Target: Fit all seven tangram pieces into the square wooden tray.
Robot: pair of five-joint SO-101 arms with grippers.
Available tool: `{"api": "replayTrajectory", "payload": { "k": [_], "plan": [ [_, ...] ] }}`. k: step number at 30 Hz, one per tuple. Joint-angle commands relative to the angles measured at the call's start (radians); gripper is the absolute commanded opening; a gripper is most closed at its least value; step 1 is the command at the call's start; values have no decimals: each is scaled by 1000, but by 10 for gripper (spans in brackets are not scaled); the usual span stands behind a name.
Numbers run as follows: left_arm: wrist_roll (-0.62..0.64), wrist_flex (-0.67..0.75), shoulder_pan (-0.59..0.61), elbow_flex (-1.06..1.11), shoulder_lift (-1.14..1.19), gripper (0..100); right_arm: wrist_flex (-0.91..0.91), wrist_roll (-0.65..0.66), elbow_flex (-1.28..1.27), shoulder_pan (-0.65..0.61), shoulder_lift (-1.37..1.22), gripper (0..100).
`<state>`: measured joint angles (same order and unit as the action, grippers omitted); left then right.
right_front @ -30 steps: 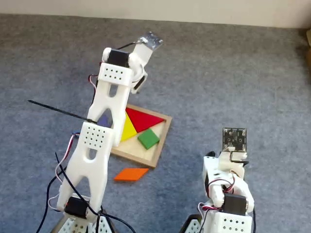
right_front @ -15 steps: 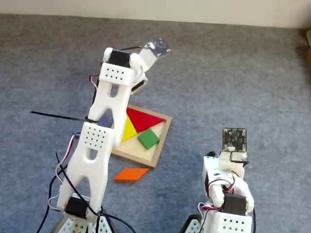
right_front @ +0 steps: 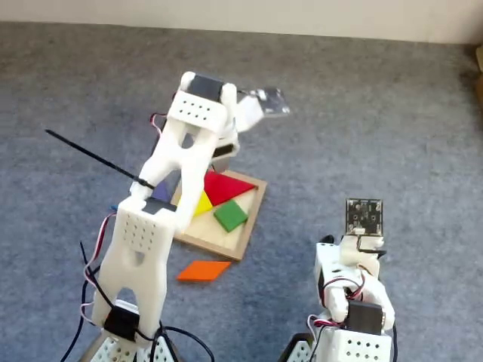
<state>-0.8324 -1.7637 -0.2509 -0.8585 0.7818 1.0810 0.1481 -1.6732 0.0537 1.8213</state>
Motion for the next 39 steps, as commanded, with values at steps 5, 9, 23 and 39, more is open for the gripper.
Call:
{"api": "replayTrajectory", "payload": {
  "k": [5,9,23,39],
  "plan": [
    [-150,-5,-64,119,-139,64,-1,2,-120,10,8,91],
    [-236,-5,-87,140,-139,63,-1,2,-120,10,8,91],
    [-417,-3,-208,232,-131,66,-1,2,-120,10,8,91],
    [-209,77,-240,263,-130,188,-1,2,-120,10,8,91]
  ]
}}
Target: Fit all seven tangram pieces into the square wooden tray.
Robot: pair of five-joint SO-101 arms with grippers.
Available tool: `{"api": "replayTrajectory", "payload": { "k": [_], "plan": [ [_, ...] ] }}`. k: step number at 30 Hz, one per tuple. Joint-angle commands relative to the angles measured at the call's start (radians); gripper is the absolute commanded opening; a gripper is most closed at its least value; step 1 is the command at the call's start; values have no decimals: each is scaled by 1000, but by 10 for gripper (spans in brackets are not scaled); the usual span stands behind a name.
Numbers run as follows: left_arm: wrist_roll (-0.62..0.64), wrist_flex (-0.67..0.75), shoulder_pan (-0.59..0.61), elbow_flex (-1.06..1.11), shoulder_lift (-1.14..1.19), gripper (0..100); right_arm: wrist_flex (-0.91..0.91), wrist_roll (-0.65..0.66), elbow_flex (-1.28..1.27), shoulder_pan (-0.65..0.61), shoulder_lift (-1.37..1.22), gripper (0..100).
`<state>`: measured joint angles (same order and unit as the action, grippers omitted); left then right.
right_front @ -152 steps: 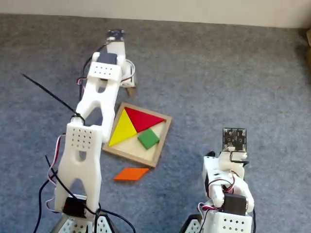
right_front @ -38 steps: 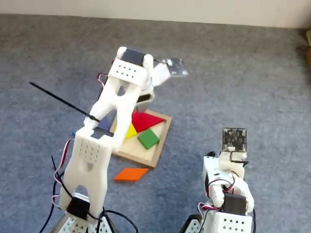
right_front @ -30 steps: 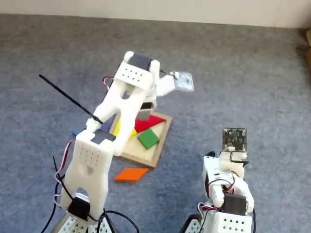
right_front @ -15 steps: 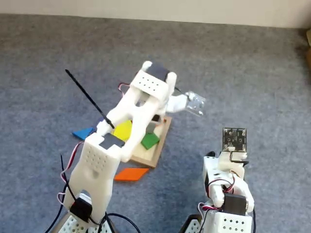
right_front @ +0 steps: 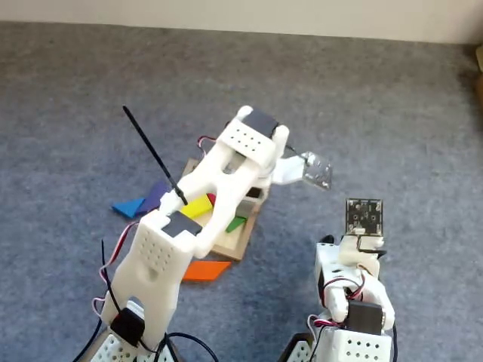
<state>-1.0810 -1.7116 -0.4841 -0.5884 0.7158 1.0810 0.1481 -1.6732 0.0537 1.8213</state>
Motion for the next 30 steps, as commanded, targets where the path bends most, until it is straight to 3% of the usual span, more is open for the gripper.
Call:
{"api": "replayTrajectory", "payload": {
  "k": [1,5,13,23,30],
  "plan": [
    [63,26,-7,-8,-64,197,-1,2,-120,10,8,91],
    [158,29,-5,-12,-68,254,-1,2,-120,10,8,91],
    [178,23,47,-42,-107,252,-1,2,-120,10,8,91],
    [511,21,104,-41,-160,252,-1,2,-120,10,8,91],
    [647,21,119,36,-162,252,-1,2,-120,10,8,91]
  ]
}}
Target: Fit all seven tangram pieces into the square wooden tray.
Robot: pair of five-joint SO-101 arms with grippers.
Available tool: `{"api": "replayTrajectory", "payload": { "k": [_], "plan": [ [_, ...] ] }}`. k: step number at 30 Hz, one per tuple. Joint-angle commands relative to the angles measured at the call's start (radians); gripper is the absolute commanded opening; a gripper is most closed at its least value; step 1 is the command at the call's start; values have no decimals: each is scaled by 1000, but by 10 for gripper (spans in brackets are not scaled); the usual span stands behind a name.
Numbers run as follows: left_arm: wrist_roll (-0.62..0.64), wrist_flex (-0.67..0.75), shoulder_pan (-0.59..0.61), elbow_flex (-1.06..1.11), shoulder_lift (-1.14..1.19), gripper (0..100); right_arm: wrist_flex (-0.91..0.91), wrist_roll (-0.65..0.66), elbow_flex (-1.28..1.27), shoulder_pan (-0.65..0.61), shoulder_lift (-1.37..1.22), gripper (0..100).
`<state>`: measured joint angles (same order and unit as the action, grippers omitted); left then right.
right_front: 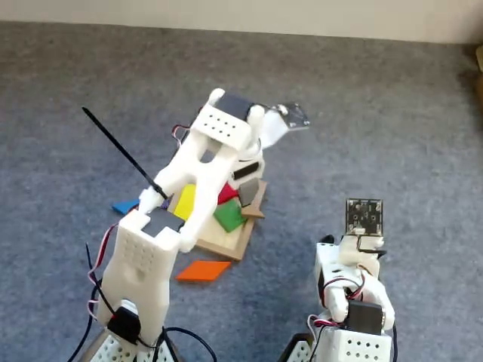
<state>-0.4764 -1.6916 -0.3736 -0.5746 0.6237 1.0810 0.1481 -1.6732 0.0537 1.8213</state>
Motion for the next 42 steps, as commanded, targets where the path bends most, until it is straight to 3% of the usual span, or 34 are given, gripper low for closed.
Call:
{"api": "replayTrajectory", "payload": {
  "k": [1,8,18,42],
  "plan": [
    [55,3,7,45,-74,252,-1,2,-120,10,8,91],
    [137,29,10,107,-68,252,-1,2,-120,10,8,91],
    [150,222,12,283,-76,252,-1,2,-120,10,8,91],
    [147,221,71,91,-77,252,-1,2,-120,10,8,91]
  ]
}}
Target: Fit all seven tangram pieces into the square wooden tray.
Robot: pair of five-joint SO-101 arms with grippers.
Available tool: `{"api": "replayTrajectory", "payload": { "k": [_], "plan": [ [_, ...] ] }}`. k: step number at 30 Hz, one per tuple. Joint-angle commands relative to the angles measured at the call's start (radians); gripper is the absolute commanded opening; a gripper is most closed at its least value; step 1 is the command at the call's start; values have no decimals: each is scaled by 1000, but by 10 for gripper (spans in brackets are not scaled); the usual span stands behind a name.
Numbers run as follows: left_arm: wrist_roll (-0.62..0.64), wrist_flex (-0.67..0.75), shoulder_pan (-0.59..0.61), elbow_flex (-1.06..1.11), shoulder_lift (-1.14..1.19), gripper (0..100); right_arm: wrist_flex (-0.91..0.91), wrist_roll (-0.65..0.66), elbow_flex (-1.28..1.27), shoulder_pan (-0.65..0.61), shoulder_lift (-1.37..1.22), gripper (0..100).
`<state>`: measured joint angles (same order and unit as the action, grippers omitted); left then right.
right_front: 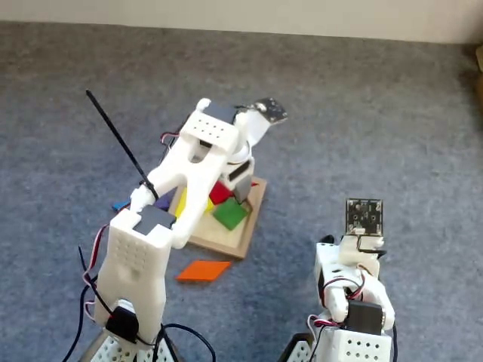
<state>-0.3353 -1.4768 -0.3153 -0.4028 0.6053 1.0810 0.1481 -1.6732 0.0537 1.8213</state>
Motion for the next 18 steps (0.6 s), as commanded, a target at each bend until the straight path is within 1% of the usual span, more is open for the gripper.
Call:
{"api": "replayTrajectory", "payload": {
  "k": [1,8,16,18],
  "plan": [
    [6,-5,13,-93,-59,252,-1,2,-120,10,8,91],
    [6,-141,10,-191,-59,252,-1,2,-120,10,8,91],
    [6,-204,22,-197,-59,252,-1,2,-120,10,8,91],
    [-17,-221,35,-199,-61,252,-1,2,-120,10,8,91]
  ]
}}
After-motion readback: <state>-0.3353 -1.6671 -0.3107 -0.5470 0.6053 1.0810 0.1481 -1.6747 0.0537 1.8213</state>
